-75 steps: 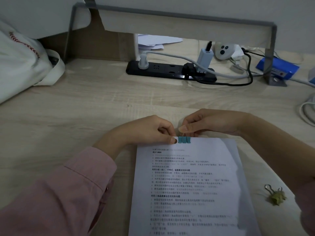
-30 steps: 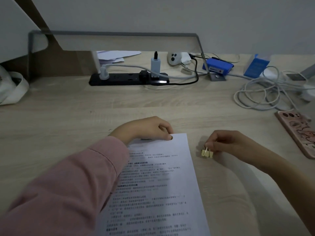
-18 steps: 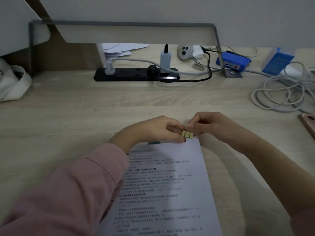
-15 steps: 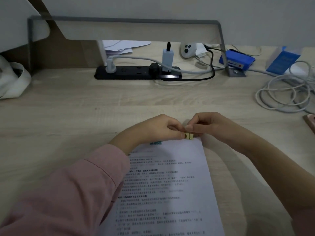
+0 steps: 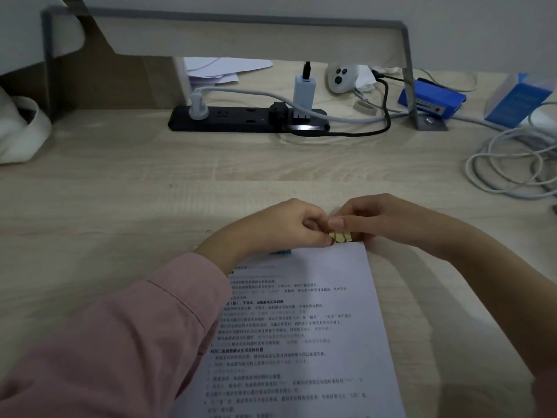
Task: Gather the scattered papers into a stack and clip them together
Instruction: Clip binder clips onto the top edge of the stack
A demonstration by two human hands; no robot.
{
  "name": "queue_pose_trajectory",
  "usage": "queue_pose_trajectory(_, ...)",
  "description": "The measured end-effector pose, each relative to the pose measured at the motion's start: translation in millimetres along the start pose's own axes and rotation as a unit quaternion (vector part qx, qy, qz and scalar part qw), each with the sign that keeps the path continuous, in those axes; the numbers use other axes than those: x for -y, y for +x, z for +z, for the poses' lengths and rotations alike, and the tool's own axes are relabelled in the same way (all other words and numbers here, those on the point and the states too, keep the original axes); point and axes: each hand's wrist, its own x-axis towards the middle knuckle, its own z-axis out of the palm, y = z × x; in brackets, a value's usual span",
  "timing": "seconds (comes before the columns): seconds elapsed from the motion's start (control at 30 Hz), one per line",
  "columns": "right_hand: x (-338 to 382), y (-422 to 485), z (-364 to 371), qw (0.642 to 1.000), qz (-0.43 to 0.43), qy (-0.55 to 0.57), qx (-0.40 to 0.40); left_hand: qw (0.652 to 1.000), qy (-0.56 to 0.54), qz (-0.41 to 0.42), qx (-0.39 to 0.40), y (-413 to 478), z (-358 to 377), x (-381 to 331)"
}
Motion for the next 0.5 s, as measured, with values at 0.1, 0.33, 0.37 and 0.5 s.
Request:
queue_pose_trajectory(0.1,1.2,1.0,-0.7,1.0,-0.008,-0.01,-0.008,1.0,0.003,-0.003,0.0,-0.8,0.5,-1.0)
queue_pose_trajectory(0.33,4.1,4.1,-1.9,0.999,-0.017,-0.03,-0.001,1.0,0.007,0.002,0.002,-1.5,0.2,-2.8)
queue_pose_trajectory(0.37,4.8,4.6,-2.1,0.999,-0.019,-0.034,-0.001,1.0,0.006,0.004,0.004,-1.6,0.2,-2.7)
queue_pose_trajectory(0.5,5.3,6.5,-3.0,0.998,-0.034,-0.044,0.001,1.0,-0.002,0.005,0.012,-1.8,-1.1,-1.7)
